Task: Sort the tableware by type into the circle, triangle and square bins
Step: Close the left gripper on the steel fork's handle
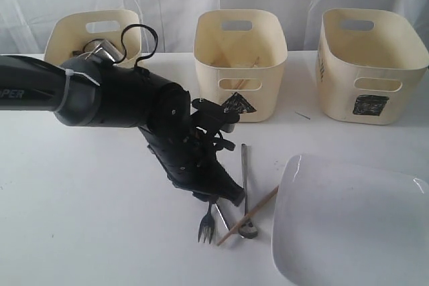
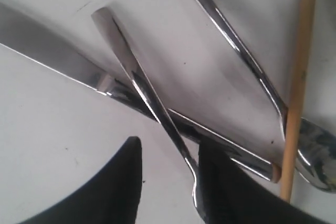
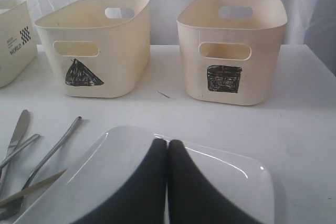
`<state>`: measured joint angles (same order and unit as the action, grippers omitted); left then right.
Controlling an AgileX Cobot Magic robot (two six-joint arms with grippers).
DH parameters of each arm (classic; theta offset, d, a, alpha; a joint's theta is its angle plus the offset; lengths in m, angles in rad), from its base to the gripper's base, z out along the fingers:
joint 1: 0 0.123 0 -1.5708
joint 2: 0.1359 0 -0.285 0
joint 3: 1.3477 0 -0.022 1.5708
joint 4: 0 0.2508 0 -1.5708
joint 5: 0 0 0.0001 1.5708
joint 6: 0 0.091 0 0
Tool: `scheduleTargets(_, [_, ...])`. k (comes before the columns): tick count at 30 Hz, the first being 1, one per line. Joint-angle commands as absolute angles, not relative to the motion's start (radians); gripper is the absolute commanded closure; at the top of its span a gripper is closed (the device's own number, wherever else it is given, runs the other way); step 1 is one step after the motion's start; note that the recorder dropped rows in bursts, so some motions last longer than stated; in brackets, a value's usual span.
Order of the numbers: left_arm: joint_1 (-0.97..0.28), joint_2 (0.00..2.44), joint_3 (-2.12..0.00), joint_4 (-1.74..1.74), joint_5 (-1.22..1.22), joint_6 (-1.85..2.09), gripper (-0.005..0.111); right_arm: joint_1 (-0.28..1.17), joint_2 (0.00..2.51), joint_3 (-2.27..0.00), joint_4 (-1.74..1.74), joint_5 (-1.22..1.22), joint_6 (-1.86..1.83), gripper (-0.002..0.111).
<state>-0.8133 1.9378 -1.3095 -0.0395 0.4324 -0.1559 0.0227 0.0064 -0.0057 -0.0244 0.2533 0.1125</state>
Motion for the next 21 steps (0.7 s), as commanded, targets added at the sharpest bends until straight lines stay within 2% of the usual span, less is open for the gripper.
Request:
scheduleTargets(1, [-0.810,1.954,-1.305,-0.055,0.425,-0.190,0.065,0.019,0.000,0.000,-0.026,0.246,0.108,0.108])
scheduleTargets(21, [-0.810,1.966,-1.305,-0.058,0.486,-0.210,0.068,0.019,0.000,0.000,-0.026,0.246,0.108,0.108])
